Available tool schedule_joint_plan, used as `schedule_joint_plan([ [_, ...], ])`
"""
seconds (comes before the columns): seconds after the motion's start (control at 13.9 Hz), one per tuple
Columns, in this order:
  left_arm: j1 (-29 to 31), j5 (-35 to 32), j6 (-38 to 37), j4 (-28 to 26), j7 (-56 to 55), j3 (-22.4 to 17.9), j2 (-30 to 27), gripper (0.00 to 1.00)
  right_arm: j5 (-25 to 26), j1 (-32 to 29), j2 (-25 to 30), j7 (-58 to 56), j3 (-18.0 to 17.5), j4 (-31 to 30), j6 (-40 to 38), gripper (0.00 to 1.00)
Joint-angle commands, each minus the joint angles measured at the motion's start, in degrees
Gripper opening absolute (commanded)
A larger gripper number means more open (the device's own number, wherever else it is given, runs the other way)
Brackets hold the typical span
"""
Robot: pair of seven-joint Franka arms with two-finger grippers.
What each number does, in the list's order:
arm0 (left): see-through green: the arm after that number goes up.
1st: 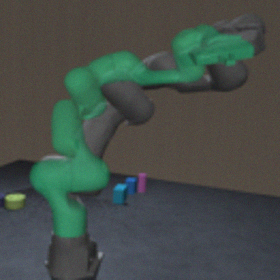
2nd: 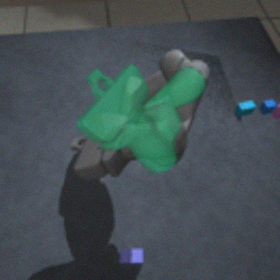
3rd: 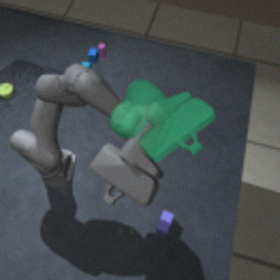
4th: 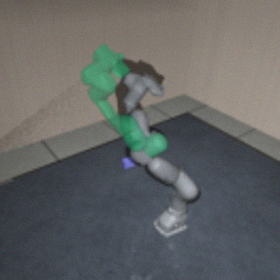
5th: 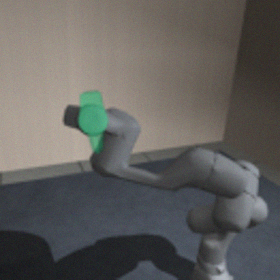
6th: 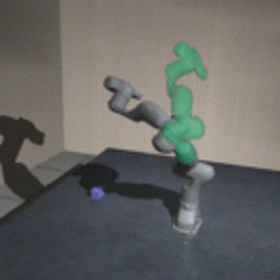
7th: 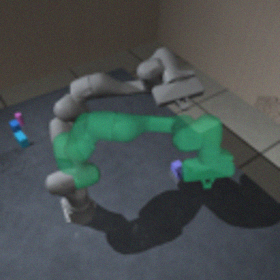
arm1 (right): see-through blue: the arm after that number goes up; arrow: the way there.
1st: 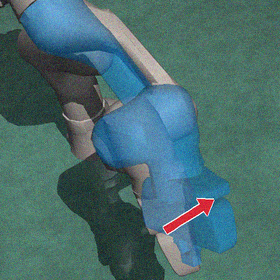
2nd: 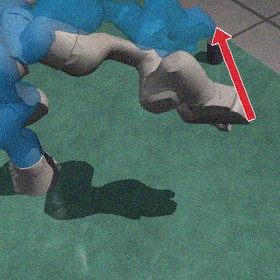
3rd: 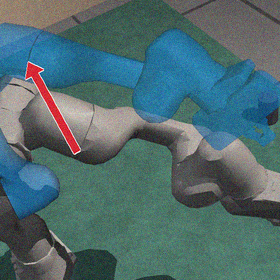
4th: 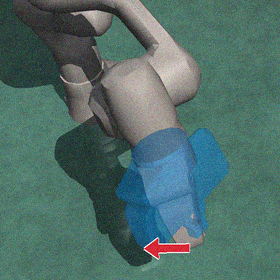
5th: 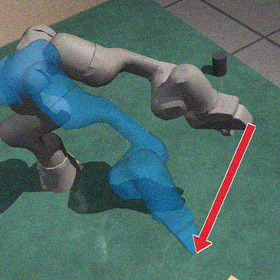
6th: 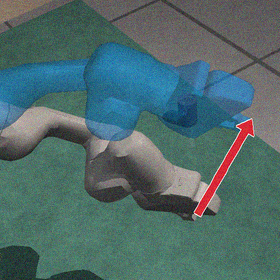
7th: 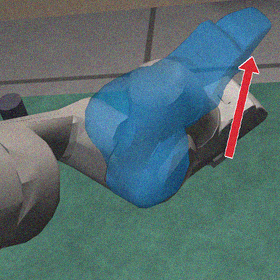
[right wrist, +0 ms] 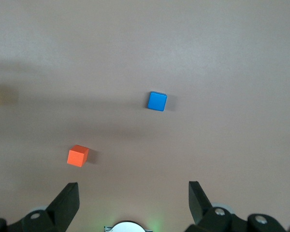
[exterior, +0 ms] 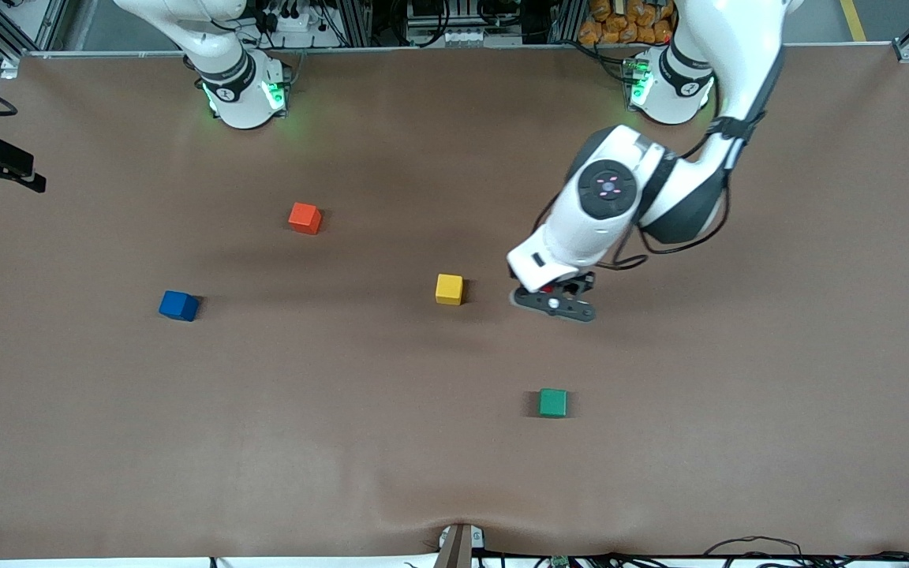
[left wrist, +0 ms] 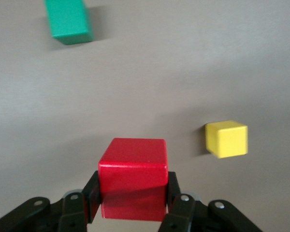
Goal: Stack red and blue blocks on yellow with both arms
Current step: 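Carry the red cube with the left gripper over the yellow cube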
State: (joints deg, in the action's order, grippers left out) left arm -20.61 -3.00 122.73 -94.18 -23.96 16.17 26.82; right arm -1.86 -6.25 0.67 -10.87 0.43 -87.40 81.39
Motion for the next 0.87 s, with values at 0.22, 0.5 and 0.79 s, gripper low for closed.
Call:
schedule_joint_plan([
  [0.22,-6.3,0.6,-2.0,9.5,-9.3,-0.5,7.8,0.0,0.6,-0.5,-0.6,-0.2,-0.3,1.2,-0.9,1.0],
  [0.5,-10.7,0.2,-2.3,14.1,-13.3,-1.6,12.2,0.0,0.6,-0.5,-0.6,-0.2,-0.3,1.2,-0.9,1.0],
  [0.79,-16.3,0.3,-2.4,14.5,-14.7,-6.8,12.9,0.0,0.7,-0.5,-0.6,-0.1,-0.3,1.2,-0.9,1.0],
])
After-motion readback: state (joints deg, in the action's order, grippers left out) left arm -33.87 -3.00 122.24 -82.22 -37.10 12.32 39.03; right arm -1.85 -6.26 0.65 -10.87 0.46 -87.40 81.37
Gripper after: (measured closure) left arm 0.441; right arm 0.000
